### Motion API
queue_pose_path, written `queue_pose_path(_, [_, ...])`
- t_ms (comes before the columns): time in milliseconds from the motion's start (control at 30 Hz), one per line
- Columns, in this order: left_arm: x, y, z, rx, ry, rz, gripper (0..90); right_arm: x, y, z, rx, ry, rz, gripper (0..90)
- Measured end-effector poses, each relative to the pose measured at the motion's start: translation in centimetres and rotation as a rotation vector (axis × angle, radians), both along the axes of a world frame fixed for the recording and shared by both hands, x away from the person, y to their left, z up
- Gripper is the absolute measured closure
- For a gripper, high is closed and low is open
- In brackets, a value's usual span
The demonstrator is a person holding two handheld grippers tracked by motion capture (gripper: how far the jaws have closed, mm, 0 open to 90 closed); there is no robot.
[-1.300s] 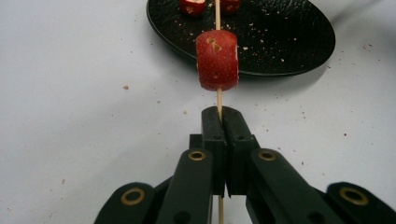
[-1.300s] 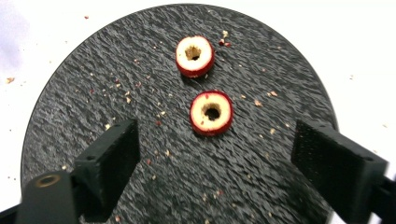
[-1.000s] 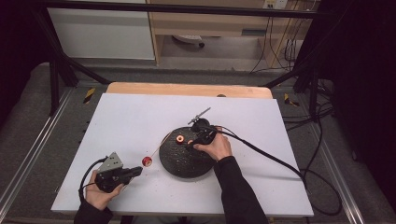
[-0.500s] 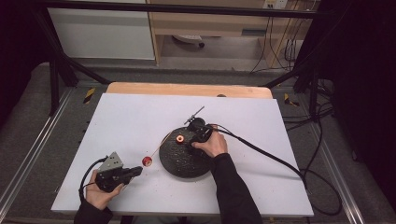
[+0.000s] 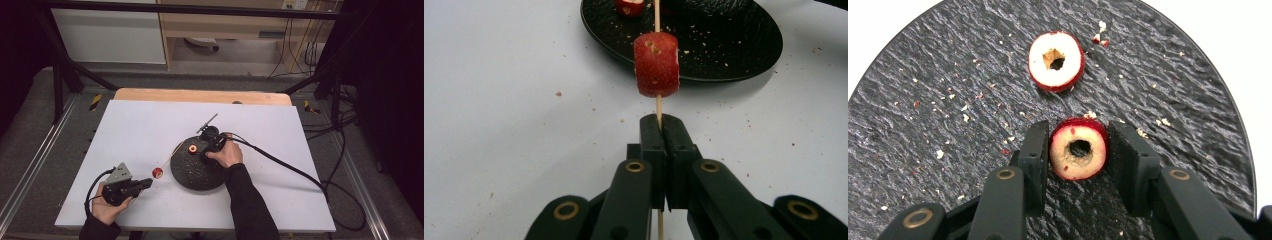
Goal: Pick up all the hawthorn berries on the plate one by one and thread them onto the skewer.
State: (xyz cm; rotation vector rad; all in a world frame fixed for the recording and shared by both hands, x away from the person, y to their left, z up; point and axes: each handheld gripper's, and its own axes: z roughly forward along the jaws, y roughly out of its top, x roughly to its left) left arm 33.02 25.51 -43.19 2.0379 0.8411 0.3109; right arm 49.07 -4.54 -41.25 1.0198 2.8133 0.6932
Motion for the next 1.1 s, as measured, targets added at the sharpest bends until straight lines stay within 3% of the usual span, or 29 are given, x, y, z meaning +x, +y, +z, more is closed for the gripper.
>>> queue_pose_path(600, [-0.1, -0.1, 0.0, -0.002, -0.001, 0.001, 88.6, -1.2, -0.9, 2.3, 0.090, 0.010, -0.088, 62.8])
queue_pose_path(1100, [-0.3, -0.3, 0.1, -0.001, -0.008, 0.002, 88.6, -3.4, -3.3, 3.1, 0.216, -0.018, -0.131, 62.9])
